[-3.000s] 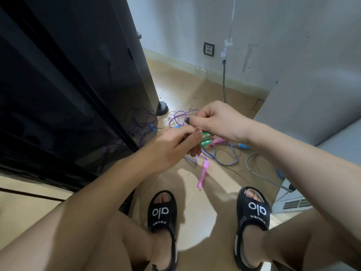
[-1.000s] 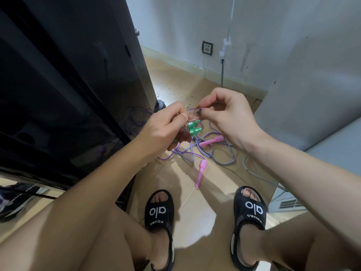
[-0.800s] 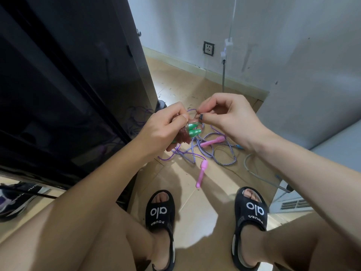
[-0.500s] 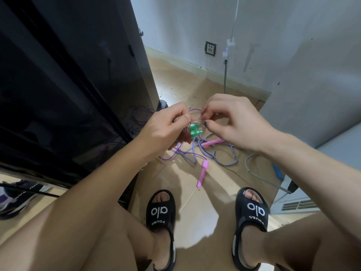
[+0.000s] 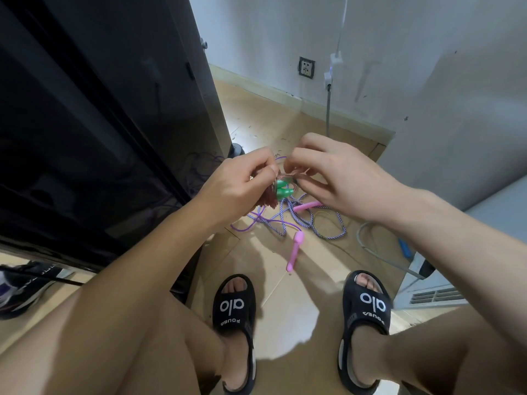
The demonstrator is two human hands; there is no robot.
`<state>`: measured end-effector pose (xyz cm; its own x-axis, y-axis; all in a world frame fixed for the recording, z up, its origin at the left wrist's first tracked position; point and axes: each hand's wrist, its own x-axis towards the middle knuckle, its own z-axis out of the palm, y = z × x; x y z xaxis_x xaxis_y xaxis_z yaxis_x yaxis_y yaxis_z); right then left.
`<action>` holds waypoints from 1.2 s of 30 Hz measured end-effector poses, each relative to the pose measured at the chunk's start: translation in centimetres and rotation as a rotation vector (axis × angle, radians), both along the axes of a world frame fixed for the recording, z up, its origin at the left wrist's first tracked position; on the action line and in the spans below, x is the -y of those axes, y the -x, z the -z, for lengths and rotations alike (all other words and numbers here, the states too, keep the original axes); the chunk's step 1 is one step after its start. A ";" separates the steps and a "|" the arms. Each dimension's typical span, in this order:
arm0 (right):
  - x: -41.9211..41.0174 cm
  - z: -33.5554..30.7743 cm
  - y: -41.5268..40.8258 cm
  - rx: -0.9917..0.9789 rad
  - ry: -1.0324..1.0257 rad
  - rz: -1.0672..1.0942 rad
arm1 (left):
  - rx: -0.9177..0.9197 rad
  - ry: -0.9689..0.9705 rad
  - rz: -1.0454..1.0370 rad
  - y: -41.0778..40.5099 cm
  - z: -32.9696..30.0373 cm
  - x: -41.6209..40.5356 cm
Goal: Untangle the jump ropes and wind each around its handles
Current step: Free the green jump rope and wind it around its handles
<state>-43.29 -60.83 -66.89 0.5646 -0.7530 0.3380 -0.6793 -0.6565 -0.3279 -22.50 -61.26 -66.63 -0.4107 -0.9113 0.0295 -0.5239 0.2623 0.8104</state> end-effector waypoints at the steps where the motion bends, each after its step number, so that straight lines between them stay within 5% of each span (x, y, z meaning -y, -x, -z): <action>1: 0.0 0.0 0.0 -0.007 0.001 -0.001 | 0.000 0.002 0.002 0.0 0.0 0.0; 36: -1.4 1.9 -1.2 -0.008 -0.053 0.043 | 0.228 0.036 0.043 -0.1 -0.1 -0.4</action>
